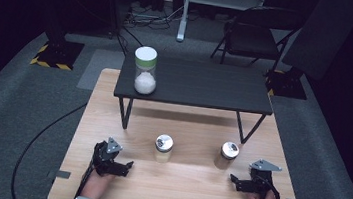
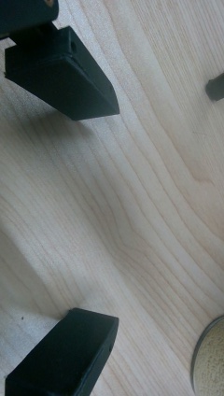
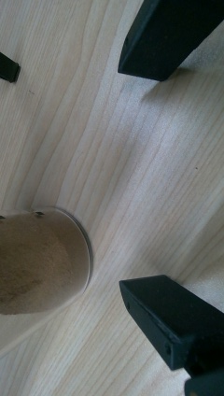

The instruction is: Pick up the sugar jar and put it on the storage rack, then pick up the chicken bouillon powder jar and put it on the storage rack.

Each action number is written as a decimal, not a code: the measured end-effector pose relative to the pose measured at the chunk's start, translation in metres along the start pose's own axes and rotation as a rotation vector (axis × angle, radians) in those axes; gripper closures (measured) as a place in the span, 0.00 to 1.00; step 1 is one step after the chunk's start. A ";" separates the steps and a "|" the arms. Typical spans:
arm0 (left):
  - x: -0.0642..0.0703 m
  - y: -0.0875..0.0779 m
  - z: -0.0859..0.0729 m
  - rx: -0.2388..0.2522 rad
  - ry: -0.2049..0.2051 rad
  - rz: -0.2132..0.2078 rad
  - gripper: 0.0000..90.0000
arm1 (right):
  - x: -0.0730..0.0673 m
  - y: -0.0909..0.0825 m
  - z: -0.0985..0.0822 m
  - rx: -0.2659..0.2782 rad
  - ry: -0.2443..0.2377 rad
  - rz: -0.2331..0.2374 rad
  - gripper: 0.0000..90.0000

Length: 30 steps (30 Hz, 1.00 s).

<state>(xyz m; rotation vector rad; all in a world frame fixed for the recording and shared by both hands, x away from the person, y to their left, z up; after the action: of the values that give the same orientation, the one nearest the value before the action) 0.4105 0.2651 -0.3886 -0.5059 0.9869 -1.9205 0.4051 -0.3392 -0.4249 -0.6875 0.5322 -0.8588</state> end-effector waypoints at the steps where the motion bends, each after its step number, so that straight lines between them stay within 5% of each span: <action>1: 0.001 0.000 0.000 0.000 -0.005 0.004 0.02 | 0.000 0.000 0.000 0.000 0.000 0.000 0.00; 30: 0.000 0.001 0.001 0.001 -0.005 0.006 0.02 | 0.000 0.000 0.000 0.000 0.000 0.000 0.00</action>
<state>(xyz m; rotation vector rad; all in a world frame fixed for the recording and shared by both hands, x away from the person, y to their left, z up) 0.4114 0.2642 -0.3888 -0.5055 0.9830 -1.9134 0.4051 -0.3392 -0.4249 -0.6876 0.5321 -0.8588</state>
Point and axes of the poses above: each handheld gripper's, and its own axes: y roughly forward along the jaws, z roughly out of its top, x roughly to its right, the point moved 3 cm from there along y, roughly forward along the jaws, and after that the axes turned 4 degrees about z, right-handed, at the moved point
